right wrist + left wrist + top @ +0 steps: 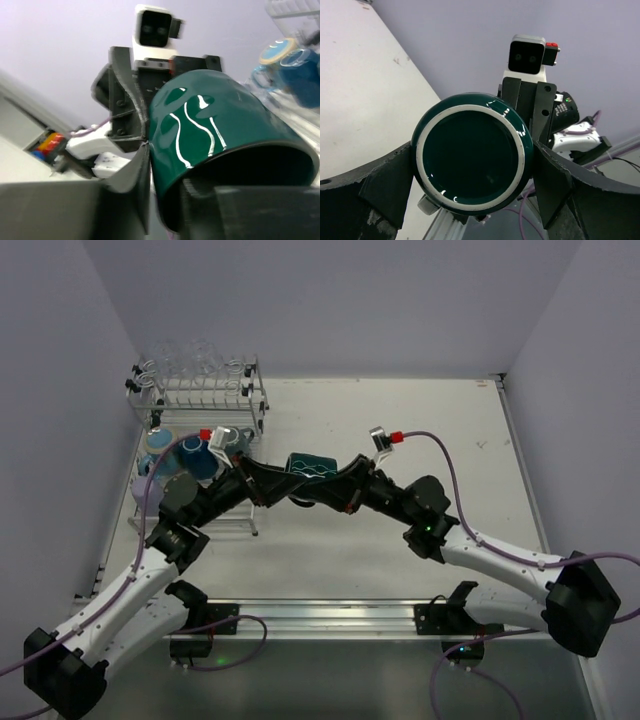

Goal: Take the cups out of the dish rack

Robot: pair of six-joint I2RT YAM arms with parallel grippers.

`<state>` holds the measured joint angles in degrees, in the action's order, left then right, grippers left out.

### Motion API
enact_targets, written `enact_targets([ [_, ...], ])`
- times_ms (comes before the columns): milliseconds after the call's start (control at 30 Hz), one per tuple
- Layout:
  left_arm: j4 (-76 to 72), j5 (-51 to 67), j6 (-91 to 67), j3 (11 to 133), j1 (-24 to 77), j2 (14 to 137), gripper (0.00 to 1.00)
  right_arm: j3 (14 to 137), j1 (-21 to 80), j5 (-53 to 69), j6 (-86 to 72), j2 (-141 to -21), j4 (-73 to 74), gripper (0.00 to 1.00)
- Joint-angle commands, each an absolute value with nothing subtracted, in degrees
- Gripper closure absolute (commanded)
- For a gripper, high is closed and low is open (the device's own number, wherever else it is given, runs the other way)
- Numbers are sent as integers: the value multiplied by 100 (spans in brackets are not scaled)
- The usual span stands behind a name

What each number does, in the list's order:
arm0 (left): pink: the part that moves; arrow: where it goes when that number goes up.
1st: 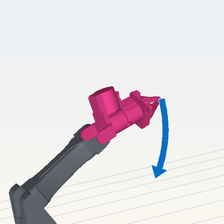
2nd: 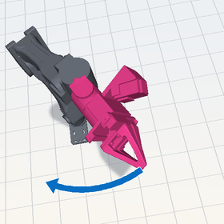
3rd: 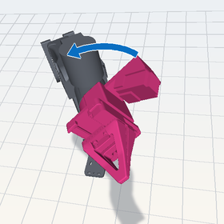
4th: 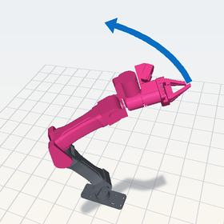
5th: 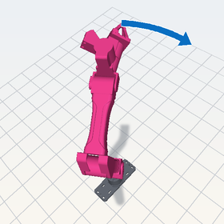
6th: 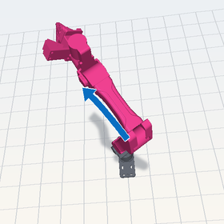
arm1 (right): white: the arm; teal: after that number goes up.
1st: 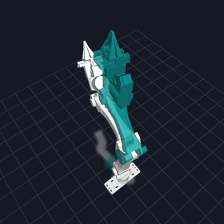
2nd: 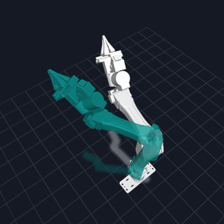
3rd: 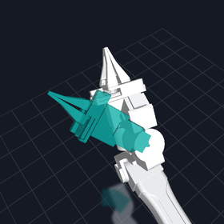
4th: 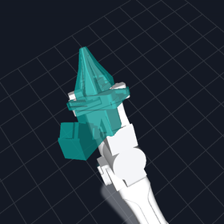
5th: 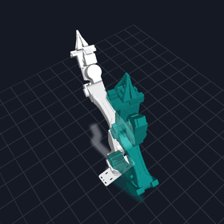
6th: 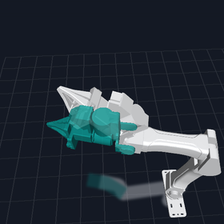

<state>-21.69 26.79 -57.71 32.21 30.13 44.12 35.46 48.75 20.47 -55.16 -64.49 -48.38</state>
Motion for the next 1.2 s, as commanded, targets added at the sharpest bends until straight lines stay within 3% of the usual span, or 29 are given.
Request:
enact_targets([
  [0, -2621, 2453, -5696, 3287, 3094, 4201, 65, 3447, 4904, 1820, -5598, -6417, -5844, 89],
  [33, -2497, 2391, -5513, 3313, 3094, 4175, 48, 3384, 4904, 1750, -5599, -6381, -5871, 94],
  [100, -2147, 2242, -5240, 3419, 3094, 4105, 32, 3182, 4904, 1679, -5599, -6276, -5871, 100],
  [133, -2066, 2206, -5160, 3454, 3094, 4087, 19, 3129, 4904, 1644, -5599, -6162, -5888, 100],
  [233, -1820, 2197, -4853, 3646, 3094, 4069, 2, 2997, 4904, 1661, -5467, -5873, -5706, 100],
  [467, 1173, 1004, -2806, 4702, 3094, 3929, 0, 3681, 4887, 1047, -4308, -4888, -2587, 100],
  [667, 2266, -182, -2022, 4527, 3094, 3561, 0, 5085, 4711, 370, -3148, -5342, -11, 100],
  [833, 2408, -290, -1881, 3965, 3094, 3130, 0, 6414, 4483, 27, -2155, -6745, 1622, 100],
  [1000, 2294, -89, -1802, 3867, 3076, 3024, 0, 8575, 4298, -571, -1101, -8400, 3248, 100],
  [1167, 2233, 237, -1723, 3823, 2901, 2918, 0, 10157, 3833, -615, -774, -10147, 4025, 100],
])
